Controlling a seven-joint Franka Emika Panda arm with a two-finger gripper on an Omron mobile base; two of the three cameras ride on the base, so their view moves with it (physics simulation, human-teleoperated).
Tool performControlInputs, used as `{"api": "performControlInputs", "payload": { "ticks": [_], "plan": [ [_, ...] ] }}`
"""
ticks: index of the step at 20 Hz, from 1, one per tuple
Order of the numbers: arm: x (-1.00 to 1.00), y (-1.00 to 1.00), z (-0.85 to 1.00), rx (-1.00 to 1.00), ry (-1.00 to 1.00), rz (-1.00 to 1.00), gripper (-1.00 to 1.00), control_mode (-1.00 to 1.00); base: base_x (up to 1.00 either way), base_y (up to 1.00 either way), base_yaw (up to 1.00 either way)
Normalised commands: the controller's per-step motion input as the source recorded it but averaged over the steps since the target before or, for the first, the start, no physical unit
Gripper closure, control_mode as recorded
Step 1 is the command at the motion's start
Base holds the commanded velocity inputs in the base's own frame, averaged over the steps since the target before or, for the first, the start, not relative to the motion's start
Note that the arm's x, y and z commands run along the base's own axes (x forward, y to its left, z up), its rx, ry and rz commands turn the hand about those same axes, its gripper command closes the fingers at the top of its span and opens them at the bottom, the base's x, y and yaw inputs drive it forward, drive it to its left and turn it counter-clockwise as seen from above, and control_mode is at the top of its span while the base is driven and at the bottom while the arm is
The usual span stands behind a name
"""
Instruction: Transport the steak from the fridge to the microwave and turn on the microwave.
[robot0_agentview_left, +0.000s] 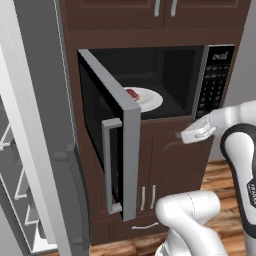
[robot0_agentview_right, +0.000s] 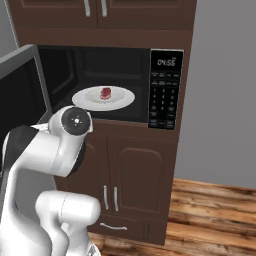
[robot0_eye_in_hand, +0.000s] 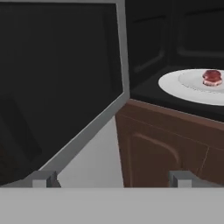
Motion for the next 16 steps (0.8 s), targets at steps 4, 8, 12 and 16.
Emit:
{"api": "performControlInputs", "payload": {
  "ticks": [4,8,12,16],
  "plan": [
    [-0.51,0.05,0.01,-0.01,-0.06,0.13,-1.0,-1.0,0.0,0.0,0.0],
    [-0.48,0.15,0.0,0.0,-0.04,-0.05,-1.0,-1.0,0.0,0.0,0.0],
    [-0.53,0.15,0.01,0.01,-0.01,-0.1,-1.0,-1.0,0.0,0.0,0.0],
    [-0.56,0.06,0.03,0.03,-0.02,-0.04,-1.0,-1.0,0.0,0.0,0.0]
  ]
}}
